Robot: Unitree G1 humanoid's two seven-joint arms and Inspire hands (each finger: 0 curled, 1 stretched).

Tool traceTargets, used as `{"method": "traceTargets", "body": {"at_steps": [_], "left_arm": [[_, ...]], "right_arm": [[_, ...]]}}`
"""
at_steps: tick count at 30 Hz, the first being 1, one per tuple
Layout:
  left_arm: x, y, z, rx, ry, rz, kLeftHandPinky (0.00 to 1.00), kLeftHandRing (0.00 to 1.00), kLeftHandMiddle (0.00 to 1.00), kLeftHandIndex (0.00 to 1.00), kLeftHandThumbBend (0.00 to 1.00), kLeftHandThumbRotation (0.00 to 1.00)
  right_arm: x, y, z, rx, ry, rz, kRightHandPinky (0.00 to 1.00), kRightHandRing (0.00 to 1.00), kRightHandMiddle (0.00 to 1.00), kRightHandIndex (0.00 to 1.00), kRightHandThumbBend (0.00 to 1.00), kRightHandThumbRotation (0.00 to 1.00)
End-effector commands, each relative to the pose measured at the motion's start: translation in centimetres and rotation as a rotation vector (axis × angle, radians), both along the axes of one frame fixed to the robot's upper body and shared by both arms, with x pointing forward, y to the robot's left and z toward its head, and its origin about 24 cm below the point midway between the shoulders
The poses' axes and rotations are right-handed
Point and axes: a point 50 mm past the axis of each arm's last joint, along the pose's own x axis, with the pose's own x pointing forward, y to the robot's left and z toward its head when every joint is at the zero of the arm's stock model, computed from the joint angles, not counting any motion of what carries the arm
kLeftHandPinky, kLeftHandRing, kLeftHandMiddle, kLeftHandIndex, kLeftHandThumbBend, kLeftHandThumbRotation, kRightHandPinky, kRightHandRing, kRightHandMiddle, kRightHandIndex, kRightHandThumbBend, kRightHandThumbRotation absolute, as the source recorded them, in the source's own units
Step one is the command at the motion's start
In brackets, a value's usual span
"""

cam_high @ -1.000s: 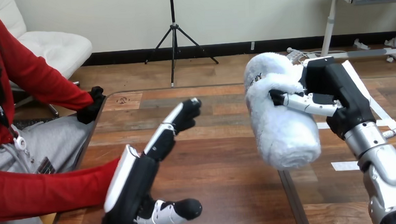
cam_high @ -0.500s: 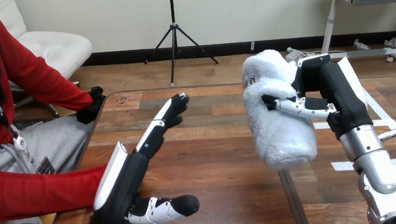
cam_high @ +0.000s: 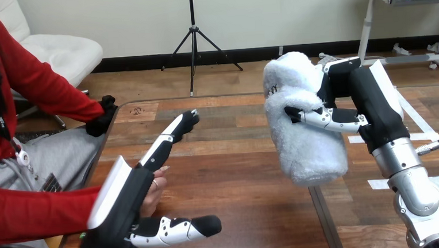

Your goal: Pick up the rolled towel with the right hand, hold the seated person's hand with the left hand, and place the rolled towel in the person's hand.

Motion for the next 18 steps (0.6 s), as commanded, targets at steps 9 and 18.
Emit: {"method": "traceTargets", "body": {"at_steps": [9, 18], "left_arm": [[0.8, 1.3, 2.6, 0.183, -0.116, 0.058, 0.88, 0.9, 0.93, 0.93, 1.0, 0.56], [1.1, 2.0, 3.0, 0.316, -0.117, 0.096, 0.9, 0.93, 0.96, 0.96, 1.0, 0.52]], "right_arm": [[0.9, 0.4, 2.9, -0.031, -0.154, -0.002, 0.04, 0.08, 0.12, 0.1, 0.53, 0.0], [1.0, 0.6, 2.8, -0.035, -0.154, -0.015, 0.05, 0.08, 0.12, 0.1, 0.55, 0.0]]}}
